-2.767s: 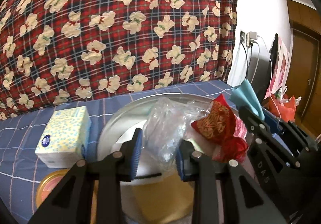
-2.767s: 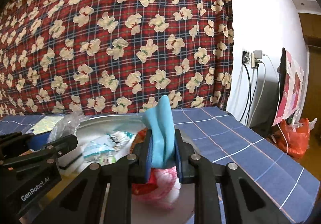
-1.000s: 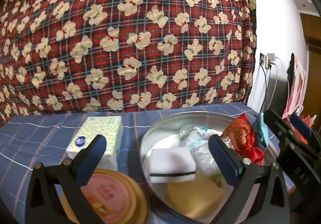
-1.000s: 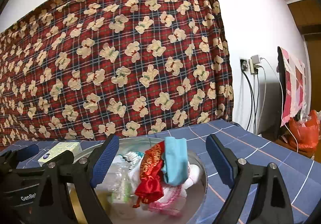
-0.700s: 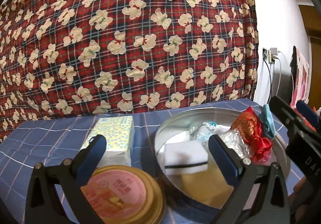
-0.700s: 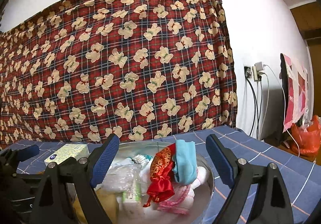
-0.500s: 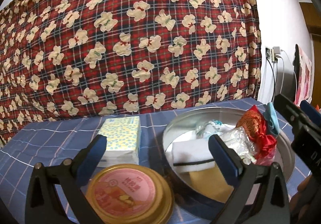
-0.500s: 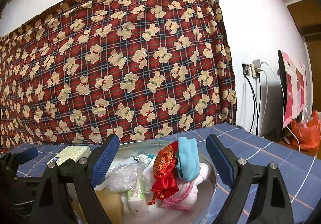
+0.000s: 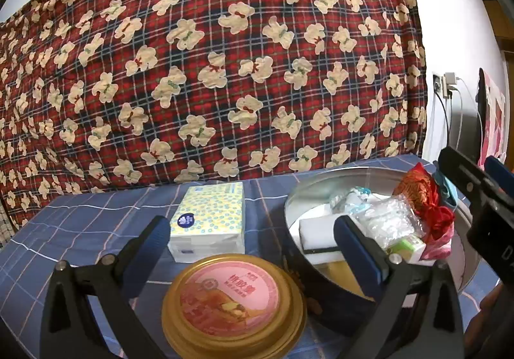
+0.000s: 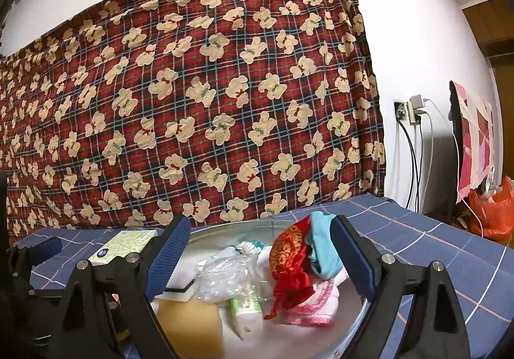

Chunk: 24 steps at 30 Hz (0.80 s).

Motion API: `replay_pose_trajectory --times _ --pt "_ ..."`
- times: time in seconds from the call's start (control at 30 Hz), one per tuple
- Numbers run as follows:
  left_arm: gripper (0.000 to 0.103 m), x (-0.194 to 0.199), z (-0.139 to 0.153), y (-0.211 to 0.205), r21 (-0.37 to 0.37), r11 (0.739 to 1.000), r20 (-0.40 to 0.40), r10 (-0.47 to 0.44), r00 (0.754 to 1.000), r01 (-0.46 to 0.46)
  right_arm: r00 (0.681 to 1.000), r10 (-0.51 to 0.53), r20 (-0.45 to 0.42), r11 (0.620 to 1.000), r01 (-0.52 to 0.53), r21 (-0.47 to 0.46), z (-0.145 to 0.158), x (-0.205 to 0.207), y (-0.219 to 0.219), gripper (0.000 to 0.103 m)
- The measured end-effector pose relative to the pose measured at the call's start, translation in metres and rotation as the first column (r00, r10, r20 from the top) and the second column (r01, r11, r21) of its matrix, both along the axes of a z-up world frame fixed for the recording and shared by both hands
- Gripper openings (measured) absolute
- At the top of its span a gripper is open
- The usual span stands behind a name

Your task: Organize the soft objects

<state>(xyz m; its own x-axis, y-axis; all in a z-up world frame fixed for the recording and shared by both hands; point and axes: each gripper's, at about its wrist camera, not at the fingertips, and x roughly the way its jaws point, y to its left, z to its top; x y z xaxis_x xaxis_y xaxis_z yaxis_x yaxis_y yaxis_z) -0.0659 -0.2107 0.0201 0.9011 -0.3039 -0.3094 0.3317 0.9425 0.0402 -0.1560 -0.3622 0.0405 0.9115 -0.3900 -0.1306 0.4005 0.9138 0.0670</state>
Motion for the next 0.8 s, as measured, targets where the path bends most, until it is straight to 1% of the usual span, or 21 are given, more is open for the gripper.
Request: replay_pose_trajectory --times 0.27,0.5,0.6,0.8 --pt "0.103 0.0 -0.001 0.008 -0.009 1.0 0.002 0.009 1.0 -0.009 1.0 0.009 0.017 1.0 -0.009 0.026 -0.001 -0.003 0.007 0.091" --pt "0.103 -0.003 -0.001 0.011 -0.021 1.0 0.012 0.009 1.0 -0.009 0.999 0.002 0.043 1.0 -0.001 -0.016 0.002 -0.009 0.016 0.091" --pt "0.103 -0.006 0.0 0.01 -0.017 1.0 0.021 0.0 1.0 0.001 0.998 -0.007 0.058 1.0 0.009 -0.024 0.003 -0.013 0.018 0.094" --pt "0.103 -0.012 0.002 0.009 -0.033 0.999 0.048 -0.026 0.998 0.028 0.996 -0.026 0.089 0.998 0.031 -0.054 0.005 -0.02 0.023 0.095"
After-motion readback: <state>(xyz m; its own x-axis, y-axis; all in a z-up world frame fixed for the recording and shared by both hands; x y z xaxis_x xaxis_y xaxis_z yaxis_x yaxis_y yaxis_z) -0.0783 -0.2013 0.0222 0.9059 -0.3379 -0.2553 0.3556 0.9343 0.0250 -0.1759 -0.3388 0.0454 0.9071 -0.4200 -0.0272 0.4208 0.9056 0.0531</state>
